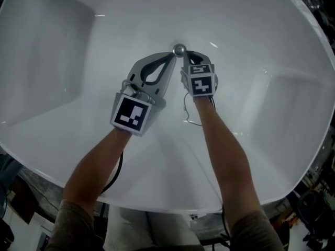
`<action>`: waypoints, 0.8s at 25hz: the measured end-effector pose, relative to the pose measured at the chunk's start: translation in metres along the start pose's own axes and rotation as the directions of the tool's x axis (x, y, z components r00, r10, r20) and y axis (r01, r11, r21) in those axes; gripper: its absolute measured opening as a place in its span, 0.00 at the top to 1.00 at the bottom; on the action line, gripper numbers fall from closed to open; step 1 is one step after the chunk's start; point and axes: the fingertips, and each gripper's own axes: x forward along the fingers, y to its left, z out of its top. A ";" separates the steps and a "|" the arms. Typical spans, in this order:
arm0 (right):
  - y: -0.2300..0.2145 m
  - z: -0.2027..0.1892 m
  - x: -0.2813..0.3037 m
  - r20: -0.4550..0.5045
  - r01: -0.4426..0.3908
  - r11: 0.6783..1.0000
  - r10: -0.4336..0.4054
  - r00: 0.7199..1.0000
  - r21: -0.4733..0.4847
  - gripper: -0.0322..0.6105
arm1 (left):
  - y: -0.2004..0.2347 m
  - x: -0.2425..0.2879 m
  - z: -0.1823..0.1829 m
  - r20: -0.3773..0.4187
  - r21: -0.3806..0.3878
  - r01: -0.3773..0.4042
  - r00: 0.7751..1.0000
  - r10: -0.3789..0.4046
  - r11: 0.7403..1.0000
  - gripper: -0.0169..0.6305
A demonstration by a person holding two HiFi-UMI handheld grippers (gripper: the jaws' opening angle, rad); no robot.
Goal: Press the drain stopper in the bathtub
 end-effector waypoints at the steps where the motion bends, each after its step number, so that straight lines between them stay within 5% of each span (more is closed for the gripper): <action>1: 0.002 0.008 -0.009 0.011 -0.003 1.000 0.003 1.000 0.004 0.95 | -0.003 -0.003 0.009 0.001 0.003 -0.001 1.000 0.001 1.000 0.97; 20: 0.038 0.116 -0.218 0.141 -0.017 0.999 0.010 0.990 0.050 0.95 | -0.077 -0.091 0.177 0.025 0.016 -0.021 0.999 0.020 1.000 0.97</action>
